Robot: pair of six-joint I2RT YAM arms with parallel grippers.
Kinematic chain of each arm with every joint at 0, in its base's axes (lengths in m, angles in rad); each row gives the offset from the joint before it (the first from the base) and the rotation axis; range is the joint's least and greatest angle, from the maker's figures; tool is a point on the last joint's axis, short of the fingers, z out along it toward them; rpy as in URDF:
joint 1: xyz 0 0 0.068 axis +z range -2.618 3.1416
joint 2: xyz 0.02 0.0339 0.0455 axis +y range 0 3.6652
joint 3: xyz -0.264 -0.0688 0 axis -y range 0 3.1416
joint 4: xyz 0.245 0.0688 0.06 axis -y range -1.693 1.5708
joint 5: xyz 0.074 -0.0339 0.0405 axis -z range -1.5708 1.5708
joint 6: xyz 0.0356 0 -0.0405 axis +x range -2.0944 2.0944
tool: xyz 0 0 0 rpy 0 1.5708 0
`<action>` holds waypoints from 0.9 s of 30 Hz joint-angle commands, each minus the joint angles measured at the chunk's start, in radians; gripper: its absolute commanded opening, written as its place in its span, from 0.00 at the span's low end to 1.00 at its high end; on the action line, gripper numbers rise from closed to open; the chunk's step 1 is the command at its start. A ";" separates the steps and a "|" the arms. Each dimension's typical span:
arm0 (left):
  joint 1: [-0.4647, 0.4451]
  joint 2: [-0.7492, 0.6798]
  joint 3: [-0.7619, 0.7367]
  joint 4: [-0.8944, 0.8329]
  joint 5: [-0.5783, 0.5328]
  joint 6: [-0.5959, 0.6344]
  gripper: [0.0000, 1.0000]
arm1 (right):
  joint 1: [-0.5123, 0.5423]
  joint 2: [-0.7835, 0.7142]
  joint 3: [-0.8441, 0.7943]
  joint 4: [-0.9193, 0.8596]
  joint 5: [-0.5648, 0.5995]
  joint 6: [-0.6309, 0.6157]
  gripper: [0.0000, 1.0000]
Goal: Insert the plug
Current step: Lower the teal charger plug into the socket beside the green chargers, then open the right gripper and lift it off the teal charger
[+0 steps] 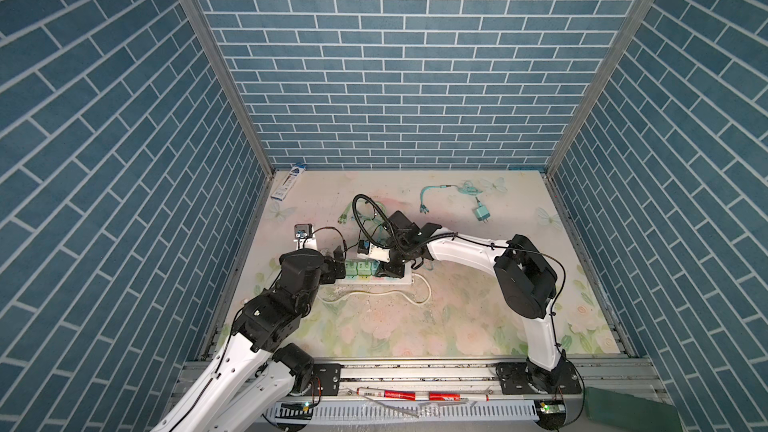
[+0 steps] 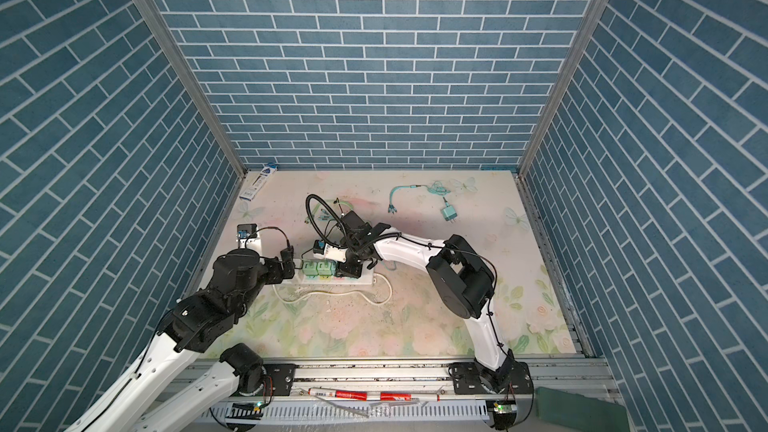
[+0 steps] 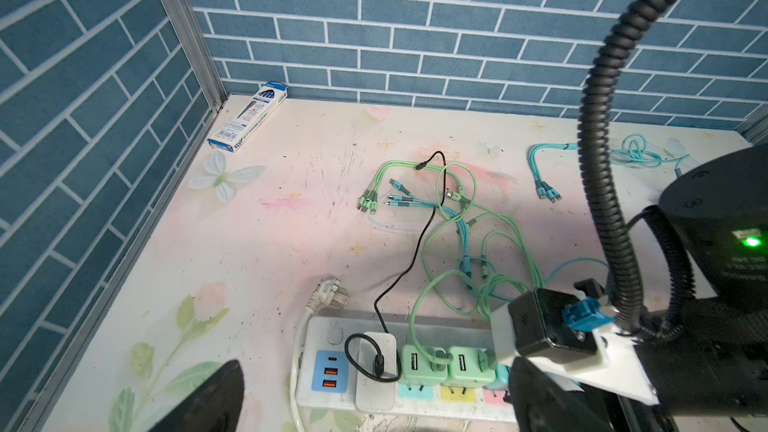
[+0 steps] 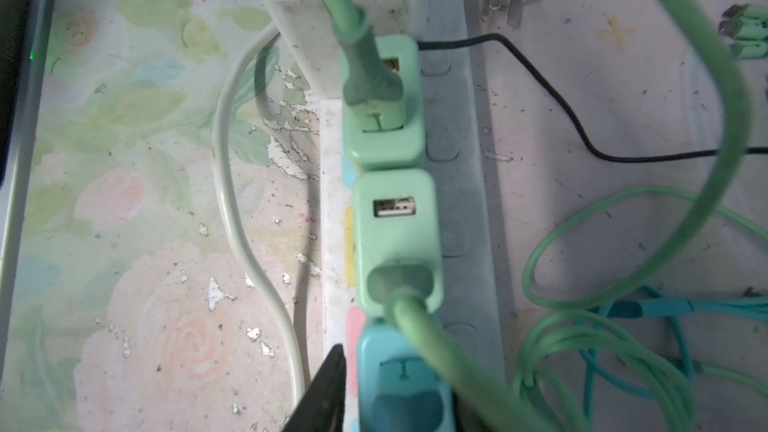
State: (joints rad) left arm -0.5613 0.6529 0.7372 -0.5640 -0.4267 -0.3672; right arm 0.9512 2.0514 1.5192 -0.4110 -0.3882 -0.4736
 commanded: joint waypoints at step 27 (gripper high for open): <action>0.007 0.534 0.261 0.134 0.190 -0.013 1.00 | -0.195 -0.425 -0.315 0.130 -0.183 0.218 0.51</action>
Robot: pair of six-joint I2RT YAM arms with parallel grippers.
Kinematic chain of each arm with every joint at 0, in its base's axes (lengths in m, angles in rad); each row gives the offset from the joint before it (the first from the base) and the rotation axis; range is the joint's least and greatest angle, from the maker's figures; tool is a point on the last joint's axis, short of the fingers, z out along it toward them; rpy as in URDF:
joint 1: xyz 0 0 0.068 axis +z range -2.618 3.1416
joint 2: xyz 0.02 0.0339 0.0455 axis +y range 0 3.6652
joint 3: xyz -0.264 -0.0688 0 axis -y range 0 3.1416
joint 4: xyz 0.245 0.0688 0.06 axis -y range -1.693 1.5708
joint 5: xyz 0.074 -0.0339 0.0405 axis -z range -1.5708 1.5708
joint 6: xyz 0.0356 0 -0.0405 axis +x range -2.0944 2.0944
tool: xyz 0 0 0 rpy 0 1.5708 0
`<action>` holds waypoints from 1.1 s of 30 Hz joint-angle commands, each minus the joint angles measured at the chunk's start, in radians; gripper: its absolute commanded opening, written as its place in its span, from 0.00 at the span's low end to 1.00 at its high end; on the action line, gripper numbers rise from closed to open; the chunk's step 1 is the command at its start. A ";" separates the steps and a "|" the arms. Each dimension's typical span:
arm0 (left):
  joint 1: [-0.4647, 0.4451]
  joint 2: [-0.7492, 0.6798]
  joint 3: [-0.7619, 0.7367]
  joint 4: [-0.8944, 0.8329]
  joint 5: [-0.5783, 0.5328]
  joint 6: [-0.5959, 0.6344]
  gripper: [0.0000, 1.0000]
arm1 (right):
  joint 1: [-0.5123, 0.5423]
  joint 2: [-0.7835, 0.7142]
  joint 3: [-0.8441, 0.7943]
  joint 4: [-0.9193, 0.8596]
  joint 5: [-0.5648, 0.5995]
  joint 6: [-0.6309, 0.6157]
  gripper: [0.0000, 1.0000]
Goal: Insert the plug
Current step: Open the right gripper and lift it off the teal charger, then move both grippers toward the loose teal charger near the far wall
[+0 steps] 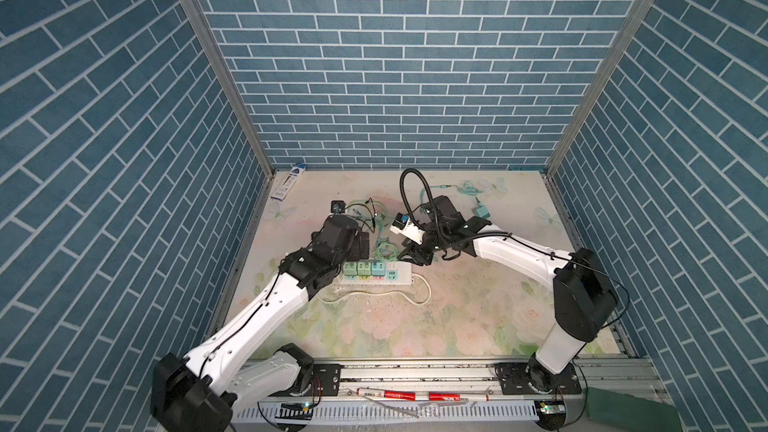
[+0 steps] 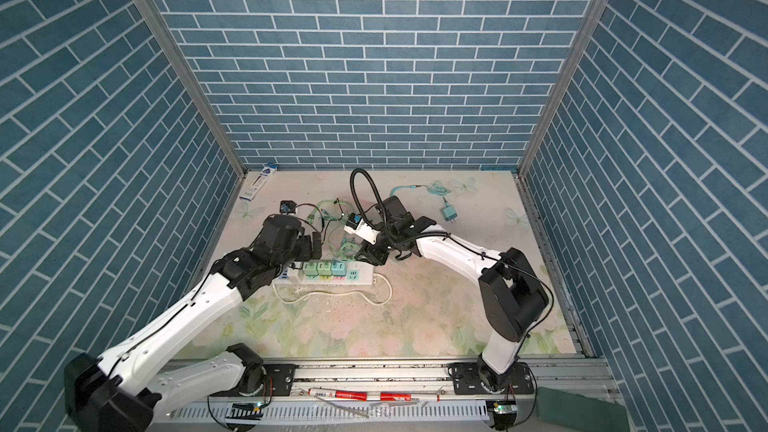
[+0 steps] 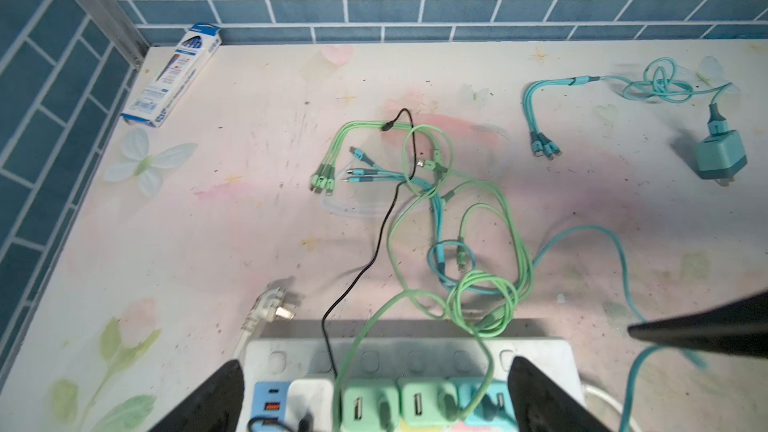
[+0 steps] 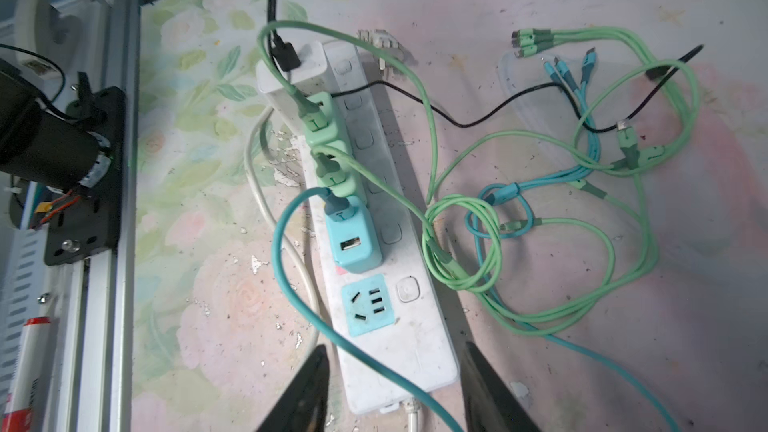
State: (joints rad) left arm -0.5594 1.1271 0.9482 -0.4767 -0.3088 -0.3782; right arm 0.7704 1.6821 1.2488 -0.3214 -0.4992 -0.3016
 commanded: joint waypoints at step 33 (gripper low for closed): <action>-0.157 0.852 0.684 0.085 0.346 -0.117 1.00 | -0.725 0.280 0.197 0.139 0.281 0.752 0.51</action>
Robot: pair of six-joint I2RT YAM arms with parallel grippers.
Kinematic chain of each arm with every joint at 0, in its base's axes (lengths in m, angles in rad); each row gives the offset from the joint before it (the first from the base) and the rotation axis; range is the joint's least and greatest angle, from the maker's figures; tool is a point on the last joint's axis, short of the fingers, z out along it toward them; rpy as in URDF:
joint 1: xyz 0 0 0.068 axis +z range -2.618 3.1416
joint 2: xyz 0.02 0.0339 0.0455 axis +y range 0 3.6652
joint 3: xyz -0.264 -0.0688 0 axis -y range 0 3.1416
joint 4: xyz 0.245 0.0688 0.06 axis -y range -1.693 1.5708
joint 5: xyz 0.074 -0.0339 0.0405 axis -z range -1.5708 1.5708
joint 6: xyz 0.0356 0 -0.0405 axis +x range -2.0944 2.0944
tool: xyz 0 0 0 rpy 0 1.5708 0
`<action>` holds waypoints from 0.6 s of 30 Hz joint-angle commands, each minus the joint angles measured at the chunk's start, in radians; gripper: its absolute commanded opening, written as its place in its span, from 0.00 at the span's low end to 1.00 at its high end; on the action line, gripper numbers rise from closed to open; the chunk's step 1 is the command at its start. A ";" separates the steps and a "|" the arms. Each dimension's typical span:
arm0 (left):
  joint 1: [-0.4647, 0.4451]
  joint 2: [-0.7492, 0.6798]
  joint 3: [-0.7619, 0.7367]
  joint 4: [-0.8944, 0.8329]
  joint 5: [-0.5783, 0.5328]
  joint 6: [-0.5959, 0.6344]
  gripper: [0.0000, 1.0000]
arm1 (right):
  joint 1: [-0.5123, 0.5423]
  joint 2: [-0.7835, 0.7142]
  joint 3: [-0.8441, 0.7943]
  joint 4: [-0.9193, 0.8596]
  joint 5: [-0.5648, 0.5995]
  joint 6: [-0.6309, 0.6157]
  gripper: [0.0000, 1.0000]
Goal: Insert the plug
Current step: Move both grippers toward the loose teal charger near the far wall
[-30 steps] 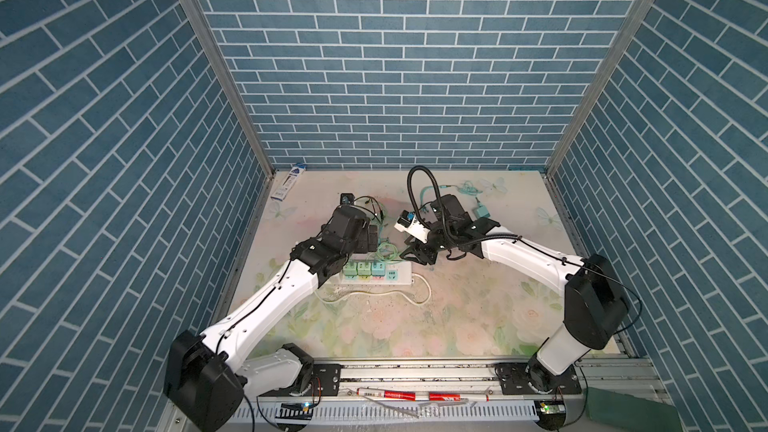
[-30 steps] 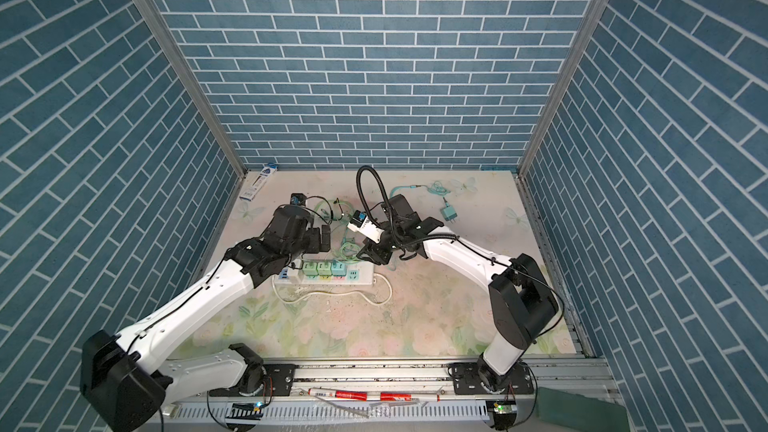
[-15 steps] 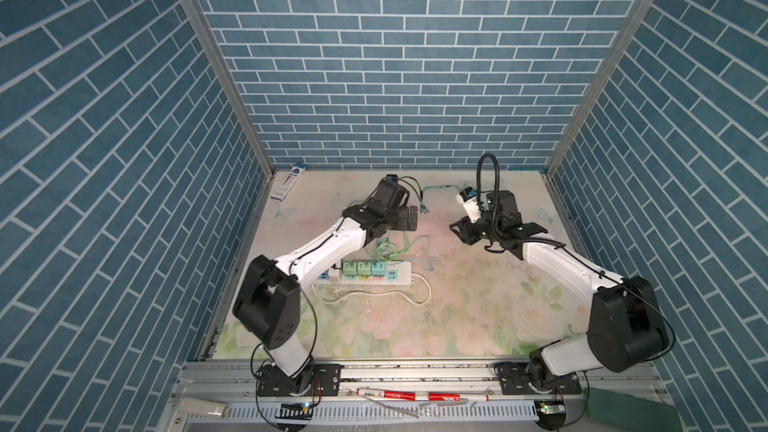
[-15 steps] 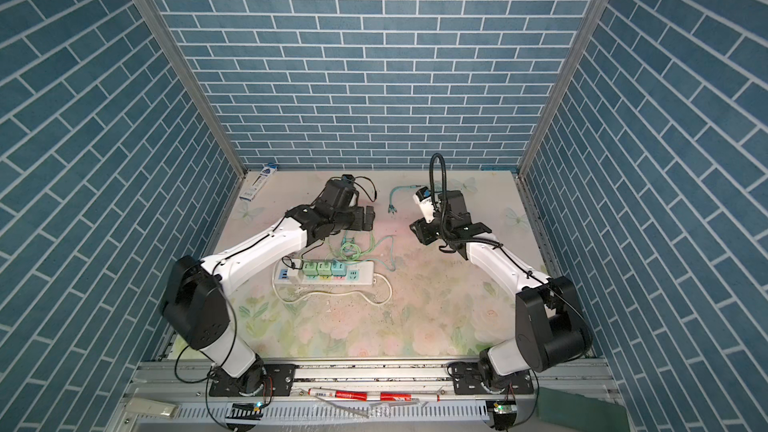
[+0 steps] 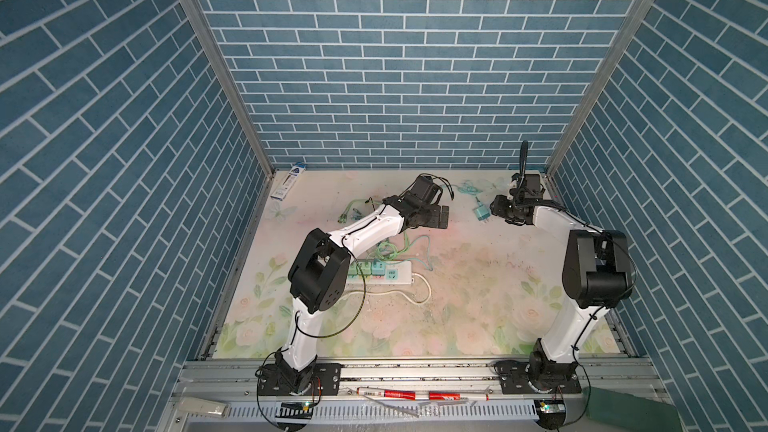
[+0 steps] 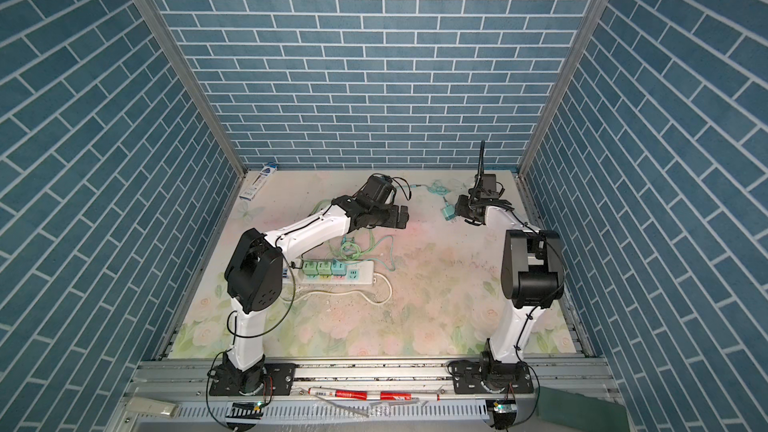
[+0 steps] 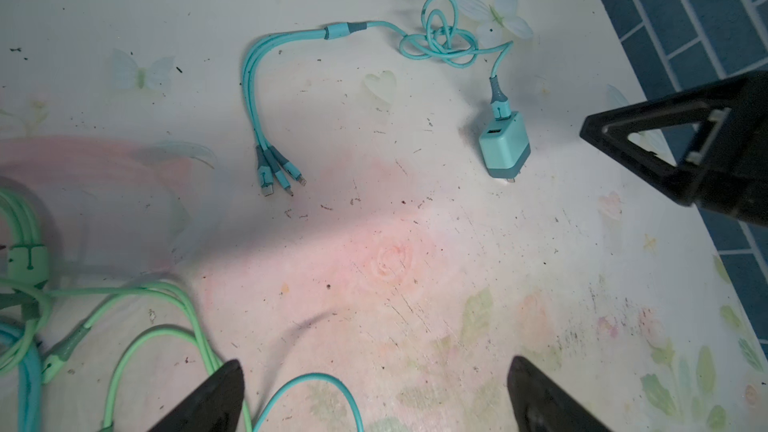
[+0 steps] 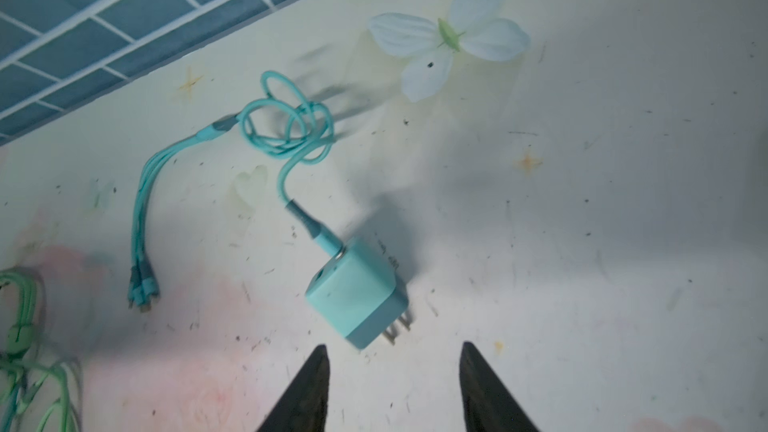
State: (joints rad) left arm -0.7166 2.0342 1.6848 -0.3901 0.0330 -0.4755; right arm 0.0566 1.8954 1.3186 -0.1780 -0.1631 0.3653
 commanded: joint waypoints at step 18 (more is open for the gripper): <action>0.000 -0.328 -0.431 0.076 -0.068 -0.083 1.00 | -0.047 0.391 0.365 0.118 -0.442 0.337 0.52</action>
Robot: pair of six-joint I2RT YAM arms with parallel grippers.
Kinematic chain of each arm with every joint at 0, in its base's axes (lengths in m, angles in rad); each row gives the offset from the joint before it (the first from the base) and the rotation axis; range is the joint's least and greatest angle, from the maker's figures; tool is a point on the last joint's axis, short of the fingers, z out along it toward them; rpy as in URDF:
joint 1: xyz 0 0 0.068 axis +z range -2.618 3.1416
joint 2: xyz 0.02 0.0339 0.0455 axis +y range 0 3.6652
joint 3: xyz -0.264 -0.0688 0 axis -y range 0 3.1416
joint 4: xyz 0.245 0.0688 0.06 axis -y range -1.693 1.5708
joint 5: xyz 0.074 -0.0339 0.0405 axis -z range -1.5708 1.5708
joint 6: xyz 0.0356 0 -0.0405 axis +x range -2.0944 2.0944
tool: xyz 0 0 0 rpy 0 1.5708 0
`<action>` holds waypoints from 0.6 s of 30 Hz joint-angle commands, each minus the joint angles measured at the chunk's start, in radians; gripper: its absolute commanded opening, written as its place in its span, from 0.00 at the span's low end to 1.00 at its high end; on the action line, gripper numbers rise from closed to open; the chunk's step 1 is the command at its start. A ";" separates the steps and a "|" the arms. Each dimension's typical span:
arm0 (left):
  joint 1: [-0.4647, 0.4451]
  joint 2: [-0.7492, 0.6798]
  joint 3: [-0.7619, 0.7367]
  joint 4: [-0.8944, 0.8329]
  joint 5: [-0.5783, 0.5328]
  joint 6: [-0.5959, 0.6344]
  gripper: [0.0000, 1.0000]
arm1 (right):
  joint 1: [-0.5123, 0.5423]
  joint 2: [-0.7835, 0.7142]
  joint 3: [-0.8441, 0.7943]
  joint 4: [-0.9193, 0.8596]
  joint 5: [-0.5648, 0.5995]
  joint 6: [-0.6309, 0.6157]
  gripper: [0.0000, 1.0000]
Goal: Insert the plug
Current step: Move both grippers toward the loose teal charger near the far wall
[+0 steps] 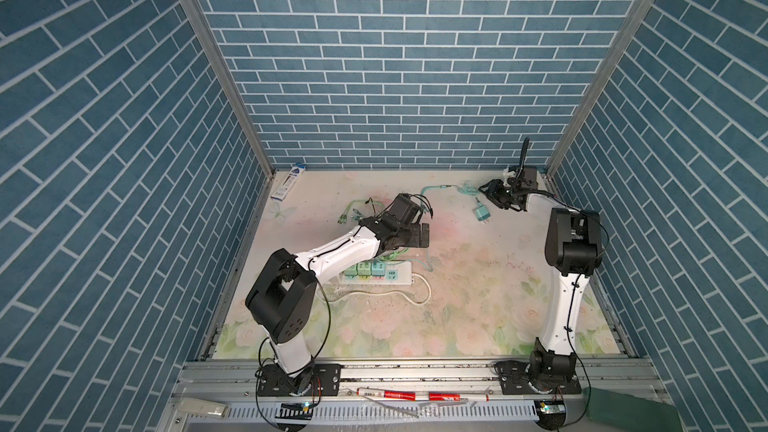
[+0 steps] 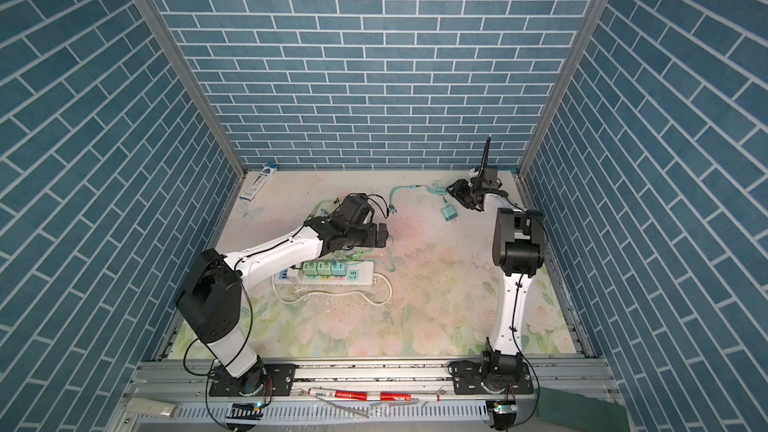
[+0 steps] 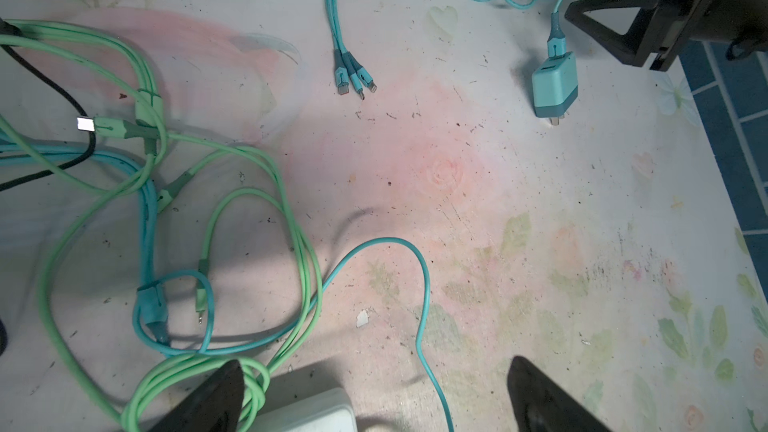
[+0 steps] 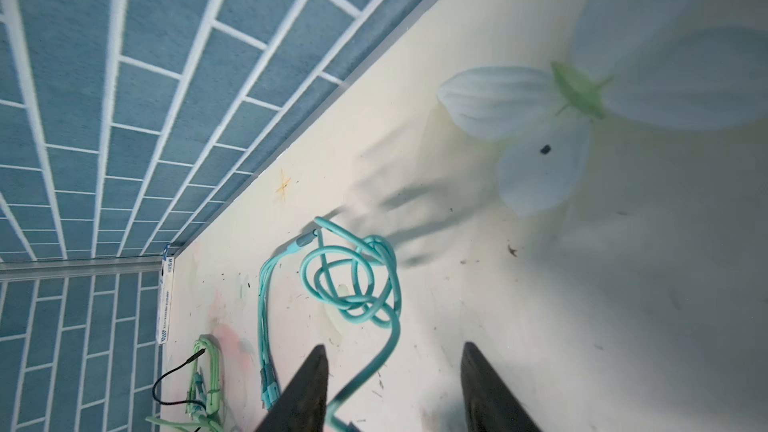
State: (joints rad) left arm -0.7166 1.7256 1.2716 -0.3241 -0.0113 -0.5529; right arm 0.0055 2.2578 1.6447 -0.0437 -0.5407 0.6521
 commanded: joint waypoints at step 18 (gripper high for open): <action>-0.001 0.080 0.088 0.052 0.076 0.001 1.00 | 0.057 -0.255 -0.570 0.363 -0.091 0.295 0.52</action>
State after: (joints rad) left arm -0.7166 1.7748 1.3281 -0.2848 0.0303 -0.5533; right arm 0.0391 2.0739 1.1790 0.2173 -0.6479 0.8284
